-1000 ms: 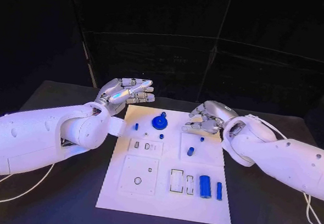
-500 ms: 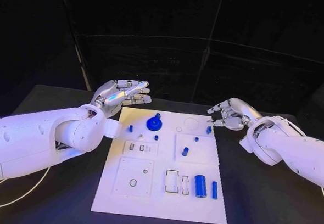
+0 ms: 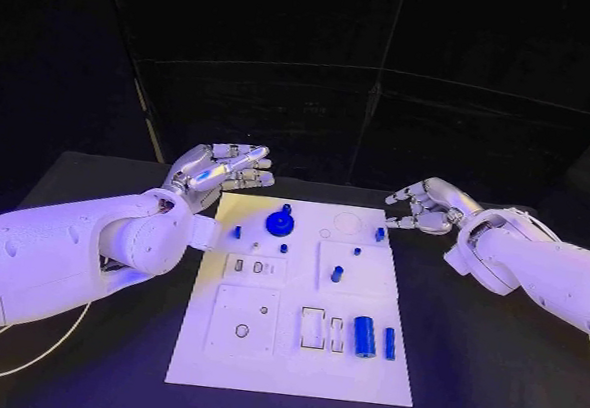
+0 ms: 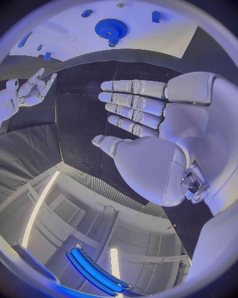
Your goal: Assemble the parts on the task board
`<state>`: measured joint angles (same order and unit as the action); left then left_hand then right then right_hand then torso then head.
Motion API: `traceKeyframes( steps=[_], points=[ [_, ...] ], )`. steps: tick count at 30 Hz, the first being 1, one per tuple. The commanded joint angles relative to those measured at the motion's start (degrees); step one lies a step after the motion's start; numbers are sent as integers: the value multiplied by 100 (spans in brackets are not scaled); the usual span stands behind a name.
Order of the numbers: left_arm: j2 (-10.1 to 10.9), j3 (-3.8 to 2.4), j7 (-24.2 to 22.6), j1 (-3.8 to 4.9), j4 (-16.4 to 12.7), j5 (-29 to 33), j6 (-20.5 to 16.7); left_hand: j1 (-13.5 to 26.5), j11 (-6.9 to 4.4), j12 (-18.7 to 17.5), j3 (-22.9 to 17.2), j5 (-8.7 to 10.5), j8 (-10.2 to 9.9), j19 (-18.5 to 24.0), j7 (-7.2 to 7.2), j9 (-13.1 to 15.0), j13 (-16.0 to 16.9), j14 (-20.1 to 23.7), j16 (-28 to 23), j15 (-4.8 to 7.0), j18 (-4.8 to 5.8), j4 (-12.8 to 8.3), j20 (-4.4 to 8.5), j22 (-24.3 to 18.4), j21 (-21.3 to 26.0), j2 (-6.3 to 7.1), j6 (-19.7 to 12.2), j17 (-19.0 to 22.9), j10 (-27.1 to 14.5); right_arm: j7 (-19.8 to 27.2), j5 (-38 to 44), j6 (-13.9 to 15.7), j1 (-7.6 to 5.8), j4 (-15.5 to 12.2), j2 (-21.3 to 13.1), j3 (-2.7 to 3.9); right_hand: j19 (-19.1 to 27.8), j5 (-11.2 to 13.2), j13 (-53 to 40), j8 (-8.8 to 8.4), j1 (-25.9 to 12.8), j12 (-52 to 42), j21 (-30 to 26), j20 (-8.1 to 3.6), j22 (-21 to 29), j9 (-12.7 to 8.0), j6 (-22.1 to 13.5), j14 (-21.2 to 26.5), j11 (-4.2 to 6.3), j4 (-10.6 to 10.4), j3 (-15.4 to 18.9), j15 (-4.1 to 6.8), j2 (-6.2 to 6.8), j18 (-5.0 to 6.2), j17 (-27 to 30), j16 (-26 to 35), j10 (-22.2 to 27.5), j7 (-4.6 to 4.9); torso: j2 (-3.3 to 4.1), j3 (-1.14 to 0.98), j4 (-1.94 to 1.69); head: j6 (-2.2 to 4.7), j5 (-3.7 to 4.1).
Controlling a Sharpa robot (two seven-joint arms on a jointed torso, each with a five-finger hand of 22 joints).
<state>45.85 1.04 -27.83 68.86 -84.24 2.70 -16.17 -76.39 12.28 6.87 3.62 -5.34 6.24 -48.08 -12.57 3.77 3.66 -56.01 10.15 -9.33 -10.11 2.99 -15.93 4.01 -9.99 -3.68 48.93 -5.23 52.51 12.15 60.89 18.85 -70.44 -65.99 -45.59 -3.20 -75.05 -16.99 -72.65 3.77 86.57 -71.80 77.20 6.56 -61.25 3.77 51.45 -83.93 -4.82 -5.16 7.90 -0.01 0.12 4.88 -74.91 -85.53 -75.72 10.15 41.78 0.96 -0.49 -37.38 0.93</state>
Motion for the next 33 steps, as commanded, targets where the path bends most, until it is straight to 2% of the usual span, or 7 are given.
traceKeyframes(
  steps=[1,5,8,12,16,22,33],
  points=[
    [-4,-4,-41,8,0,-5,80,-29,-12,-22,-7,-19,-33,-54,-253,-3,-2,-17,-32,-28,-35,-31,4,-7,22,-24,-18,9,-17,10,51,-313,-7,0,-14,2,26,-6,1,-18,49,19,-25,-7,-5,-5,-51,-399,-12,41,11,-43,25,72,-613,-28,26,-6,-6,8,4,-9,-11],
    [1,-4,-41,8,-1,-5,76,-29,-12,-22,-7,-19,-33,-54,-253,-3,-2,-17,-32,-28,-35,-31,4,-7,22,-24,-18,9,-17,-45,97,-409,9,-33,-27,2,22,4,-5,-6,5,5,-23,0,-12,0,-66,-403,-19,28,43,-50,24,71,-632,-36,19,-1,-2,4,17,-8,-10],
    [1,-4,-40,8,-6,-5,77,-39,-14,-20,-10,-19,-32,-56,-251,-2,-1,-19,-33,-27,-36,-41,4,-8,24,-27,-16,9,-14,-84,143,-455,73,-78,-38,1,17,20,-13,10,-48,-11,-21,6,-18,8,-58,-408,-20,7,77,-54,15,71,-652,-45,8,-2,-7,4,16,-9,-17],
    [2,-4,-35,8,-11,-5,78,-65,-17,-18,-19,-20,-30,-60,-248,-1,-1,-23,-35,-25,-37,-71,5,-8,29,-35,-13,10,-10,-92,132,-401,133,-81,-32,1,10,-16,-8,49,-152,-20,-19,8,-22,24,0,-410,-13,-46,133,-51,-19,72,-655,-45,6,-14,-5,2,14,-5,-63],
    [6,-4,-33,8,-14,-5,77,-85,-18,-18,-29,-21,-29,-64,-247,-1,-1,-26,-38,-24,-37,-95,6,-9,34,-47,-11,11,-9,-96,75,-345,185,-46,-21,1,9,-44,4,58,-182,-12,-20,7,-21,27,14,-412,-9,-62,151,-48,-30,72,-664,-49,14,-18,-5,3,4,-5,-45],
    [8,-4,-34,8,-11,-5,75,-85,-18,-18,-29,-21,-29,-64,-247,-1,-1,-26,-38,-24,-37,-95,6,-9,34,-47,-11,11,-9,-123,49,-306,218,4,19,1,-7,-59,-12,70,-186,-34,-8,4,-46,30,36,-417,-3,-65,152,-44,-60,68,-685,-58,-2,-25,-3,-4,9,-15,-48],
    [-1,-4,-34,8,-5,-5,75,-93,-18,-18,-34,-21,-29,-66,-246,-1,-2,-26,-39,-24,-37,-104,6,-9,36,-52,-11,11,-9,-173,79,-352,256,106,138,1,-80,156,-88,161,-61,-143,47,-25,-154,49,216,-426,36,19,71,-12,-238,48,-718,-69,-96,-62,-4,3,8,-35,-32]
  ],
)
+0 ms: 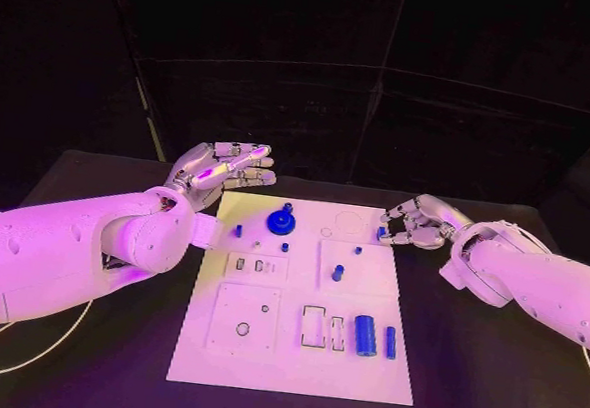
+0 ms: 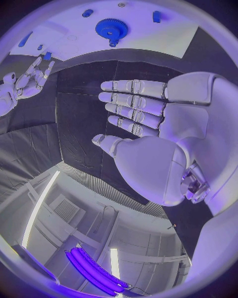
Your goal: Assemble the parts on the task board
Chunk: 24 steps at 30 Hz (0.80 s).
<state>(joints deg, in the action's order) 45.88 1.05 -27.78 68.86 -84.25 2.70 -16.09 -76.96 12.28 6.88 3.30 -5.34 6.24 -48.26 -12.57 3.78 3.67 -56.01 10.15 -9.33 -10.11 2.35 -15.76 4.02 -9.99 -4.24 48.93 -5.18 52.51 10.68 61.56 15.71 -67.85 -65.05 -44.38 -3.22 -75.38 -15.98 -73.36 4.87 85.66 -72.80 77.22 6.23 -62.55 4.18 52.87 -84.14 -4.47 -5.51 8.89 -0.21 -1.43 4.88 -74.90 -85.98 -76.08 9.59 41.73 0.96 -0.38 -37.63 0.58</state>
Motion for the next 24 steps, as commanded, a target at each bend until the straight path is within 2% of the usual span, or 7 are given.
traceKeyframes(
  steps=[1,12,24],
  points=[
    [-4,-4,-38,8,-4,-5,66,-37,-18,-18,-1,-21,-29,-48,-246,-2,-2,-26,-39,-24,-37,-40,-11,-9,36,4,-11,6,-9,-27,18,-43,-1,14,20,3,-52,74,-22,56,43,-49,50,5,-32,8,90,-405,5,64,-36,11,-94,46,-721,-24,-66,-8,1,4,-3,-11,3],
    [2,-4,-37,8,-5,-5,63,-37,-18,-18,-1,-21,-29,-48,-246,-2,-2,-26,-39,-24,-37,-40,-11,-9,36,4,-11,6,-9,-49,106,-109,24,83,62,3,-113,272,-86,108,143,-131,103,-25,-138,6,291,-414,42,162,-164,44,-225,26,-758,-37,-146,-46,-1,2,-2,-22,-6],
    [-1,-4,-32,8,0,-5,63,-44,-19,-18,-5,-20,-29,-50,-246,-2,-2,-27,-40,-23,-37,-50,-11,-10,38,-1,-10,7,-9,-60,114,-151,27,141,105,3,-148,325,-117,132,153,-169,136,-46,-203,1,414,-423,70,189,-250,66,-301,14,-793,-52,-185,-79,0,-1,-3,-24,1]
  ],
)
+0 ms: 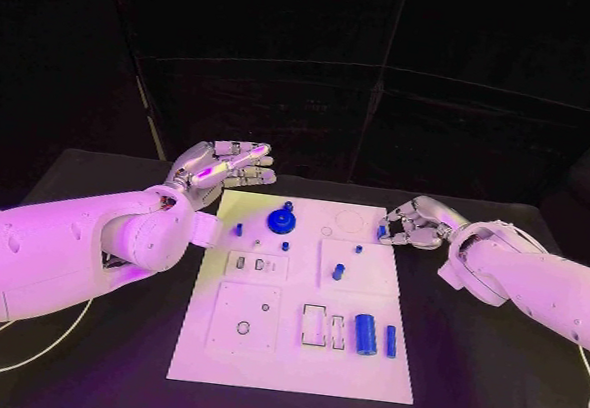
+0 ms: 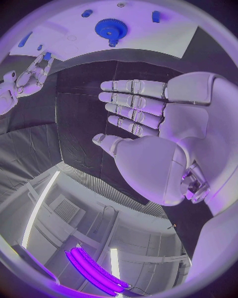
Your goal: Assemble the parts on the task board
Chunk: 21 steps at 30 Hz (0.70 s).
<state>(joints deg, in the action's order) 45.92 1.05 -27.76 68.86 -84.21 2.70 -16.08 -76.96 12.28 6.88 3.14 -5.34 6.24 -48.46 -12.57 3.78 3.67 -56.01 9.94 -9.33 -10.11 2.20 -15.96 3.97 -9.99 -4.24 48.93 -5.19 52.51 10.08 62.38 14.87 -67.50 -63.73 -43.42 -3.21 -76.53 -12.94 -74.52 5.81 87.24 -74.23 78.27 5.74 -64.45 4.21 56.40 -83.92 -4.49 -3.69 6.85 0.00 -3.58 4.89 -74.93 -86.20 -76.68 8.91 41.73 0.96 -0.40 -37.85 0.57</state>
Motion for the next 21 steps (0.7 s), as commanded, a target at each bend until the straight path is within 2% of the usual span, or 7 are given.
traceKeyframes(
  steps=[1,21],
  points=[
    [-6,-5,-34,8,-3,-5,62,-44,-19,-18,10,-20,-29,-30,-246,-2,-2,-27,-19,-23,-37,-35,9,-5,38,-1,-10,8,-9,-1,32,-73,-8,14,12,3,-36,24,-2,39,-6,-28,33,1,-18,-3,75,-445,77,9,-59,49,-97,12,-791,-31,-127,-16,1,0,-1,-1,5],
    [-8,-5,-20,8,8,-5,67,-46,-19,-18,8,-20,-29,-31,-246,-2,-2,-28,-20,-23,-37,-40,10,-5,40,-4,-10,8,-8,-125,92,-49,-5,94,119,3,-91,76,-59,77,-32,-93,85,-43,-117,-8,276,-459,137,32,-218,98,-216,-5,-843,-54,-198,-86,-1,-1,-1,-10,20]
  ],
)
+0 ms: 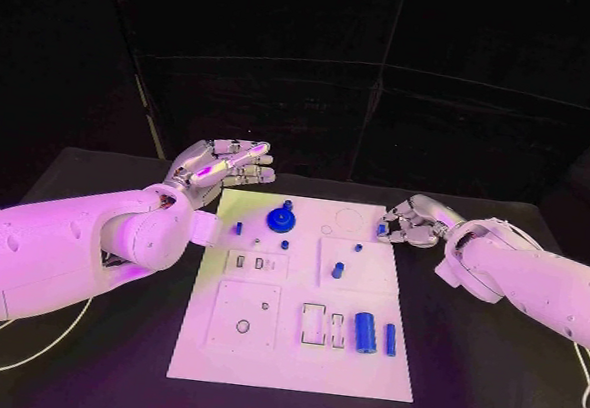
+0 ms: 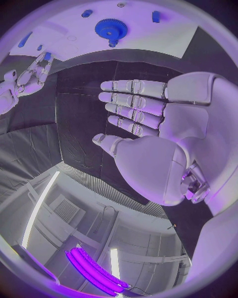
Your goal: Assemble the parts on the task board
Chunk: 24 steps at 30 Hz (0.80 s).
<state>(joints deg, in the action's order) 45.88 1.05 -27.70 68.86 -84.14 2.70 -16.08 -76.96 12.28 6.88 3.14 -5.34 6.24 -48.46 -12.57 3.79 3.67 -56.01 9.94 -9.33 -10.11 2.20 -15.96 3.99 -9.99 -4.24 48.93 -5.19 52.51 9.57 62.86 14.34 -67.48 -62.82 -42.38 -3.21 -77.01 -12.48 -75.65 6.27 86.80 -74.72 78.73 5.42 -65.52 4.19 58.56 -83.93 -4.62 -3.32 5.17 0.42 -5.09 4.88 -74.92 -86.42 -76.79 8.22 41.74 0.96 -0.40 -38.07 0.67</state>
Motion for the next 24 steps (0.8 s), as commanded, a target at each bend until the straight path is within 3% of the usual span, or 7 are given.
traceKeyframes(
  steps=[1,8,15,20,24],
  points=[
    [-5,-5,-25,8,3,-5,68,-50,-20,-18,6,-20,-29,-32,-245,-2,-2,-29,-21,-23,-37,-47,10,-7,41,-7,-10,8,-8,-93,45,19,-7,5,21,3,-46,35,54,36,11,-46,41,-14,-15,-6,76,-459,153,-2,-62,60,-72,-5,-846,-32,-189,-23,-3,-2,-3,15,7],
    [-1,-5,-19,9,8,-5,66,-50,-20,-18,6,-20,-29,-32,-245,-2,-2,-29,-21,-23,-37,-47,10,-7,41,-7,-10,8,-8,-171,79,219,-4,-1,16,3,-65,238,40,108,57,-58,59,-64,-49,5,269,-461,222,66,-278,117,-190,-11,-855,-34,-216,-103,-3,-2,1,6,1],
    [-3,-5,-17,9,6,-5,69,-50,-20,-18,6,-20,-29,-32,-245,-2,-2,-29,-21,-23,-37,-47,10,-7,41,-7,-10,8,-8,-135,153,550,-3,-80,-9,3,-123,278,-1,148,89,-97,111,-101,-158,7,355,-473,261,141,-464,154,-241,-32,-902,-56,-263,-145,-7,-2,5,17,1],
    [4,-5,-19,9,5,-5,54,-50,-19,-18,4,-19,-29,-33,-246,-3,-3,-29,-22,-23,-37,-51,10,-7,43,-10,-10,9,-9,-157,243,778,-4,-367,-128,4,-145,264,-23,145,89,-114,131,-115,-198,-1,358,-479,266,189,-586,162,-250,-40,-926,-67,-286,-147,-16,-1,8,25,12],
    [9,-5,-23,8,4,-5,47,-50,-19,-19,4,-19,-30,-34,-246,-3,-3,-29,-22,-23,-37,-51,10,-7,43,-11,-11,9,-9,-305,335,984,-8,-796,-280,7,-150,283,-24,138,64,-112,137,-119,-209,-8,350,-480,263,209,-653,162,-235,-43,-932,-70,-290,-142,-32,6,16,41,1]
  ],
)
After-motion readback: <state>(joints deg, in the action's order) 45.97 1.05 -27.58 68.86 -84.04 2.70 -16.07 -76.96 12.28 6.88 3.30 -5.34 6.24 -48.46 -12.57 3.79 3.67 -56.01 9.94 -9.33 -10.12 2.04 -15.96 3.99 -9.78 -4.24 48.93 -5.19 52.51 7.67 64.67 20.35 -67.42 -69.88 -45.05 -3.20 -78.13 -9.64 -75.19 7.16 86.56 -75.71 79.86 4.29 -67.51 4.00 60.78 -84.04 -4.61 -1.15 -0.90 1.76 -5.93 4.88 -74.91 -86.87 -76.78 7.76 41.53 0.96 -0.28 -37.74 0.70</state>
